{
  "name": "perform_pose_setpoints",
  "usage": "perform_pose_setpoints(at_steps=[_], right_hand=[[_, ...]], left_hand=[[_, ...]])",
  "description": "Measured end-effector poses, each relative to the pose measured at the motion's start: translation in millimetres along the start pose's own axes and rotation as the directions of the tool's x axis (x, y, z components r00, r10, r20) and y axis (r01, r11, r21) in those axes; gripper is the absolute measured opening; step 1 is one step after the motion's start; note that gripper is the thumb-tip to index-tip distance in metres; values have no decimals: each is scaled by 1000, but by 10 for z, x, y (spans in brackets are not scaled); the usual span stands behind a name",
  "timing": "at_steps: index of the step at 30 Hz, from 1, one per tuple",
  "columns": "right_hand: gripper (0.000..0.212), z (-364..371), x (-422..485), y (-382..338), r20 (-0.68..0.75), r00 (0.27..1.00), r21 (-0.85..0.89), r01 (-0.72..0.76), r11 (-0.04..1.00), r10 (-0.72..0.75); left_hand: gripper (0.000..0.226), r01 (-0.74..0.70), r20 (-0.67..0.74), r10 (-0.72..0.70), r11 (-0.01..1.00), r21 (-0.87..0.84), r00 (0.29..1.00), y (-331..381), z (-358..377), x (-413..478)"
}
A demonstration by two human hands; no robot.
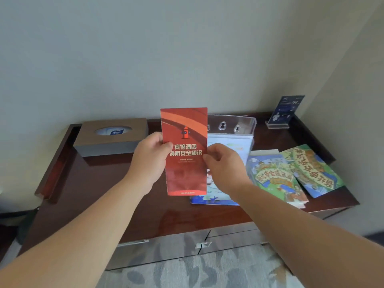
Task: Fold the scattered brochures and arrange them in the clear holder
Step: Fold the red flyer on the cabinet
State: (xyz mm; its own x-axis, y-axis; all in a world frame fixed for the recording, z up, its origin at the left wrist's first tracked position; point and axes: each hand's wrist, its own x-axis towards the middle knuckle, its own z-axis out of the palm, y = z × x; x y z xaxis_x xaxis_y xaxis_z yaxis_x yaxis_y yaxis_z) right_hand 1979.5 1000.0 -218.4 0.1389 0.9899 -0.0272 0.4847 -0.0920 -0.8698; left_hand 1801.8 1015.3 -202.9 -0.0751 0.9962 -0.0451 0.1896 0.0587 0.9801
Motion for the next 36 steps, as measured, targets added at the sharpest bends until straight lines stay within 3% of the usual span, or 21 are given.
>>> perform_pose_setpoints(at_steps=[9,14,20,28,36], right_hand=[[14,-946,192,293,-90,988,-14,123,992,-124],[19,-1018,240,451,-43,995,-80,85,993,-89],[11,-906,231,635,33,999,-234,6,972,2],[15,-703,228,776,53,997,-458,-26,888,57],[16,-641,240,863,-1,994,-449,-100,888,111]], left_hand=[[11,-160,-163,191,969,188,968,304,896,-93],[11,-102,-149,135,972,212,980,250,1051,-118],[18,-46,-130,88,954,295,988,-16,1080,-112],[17,70,-113,-32,934,351,993,-335,1107,-100],[5,113,-170,-45,904,413,984,-453,1120,-54]])
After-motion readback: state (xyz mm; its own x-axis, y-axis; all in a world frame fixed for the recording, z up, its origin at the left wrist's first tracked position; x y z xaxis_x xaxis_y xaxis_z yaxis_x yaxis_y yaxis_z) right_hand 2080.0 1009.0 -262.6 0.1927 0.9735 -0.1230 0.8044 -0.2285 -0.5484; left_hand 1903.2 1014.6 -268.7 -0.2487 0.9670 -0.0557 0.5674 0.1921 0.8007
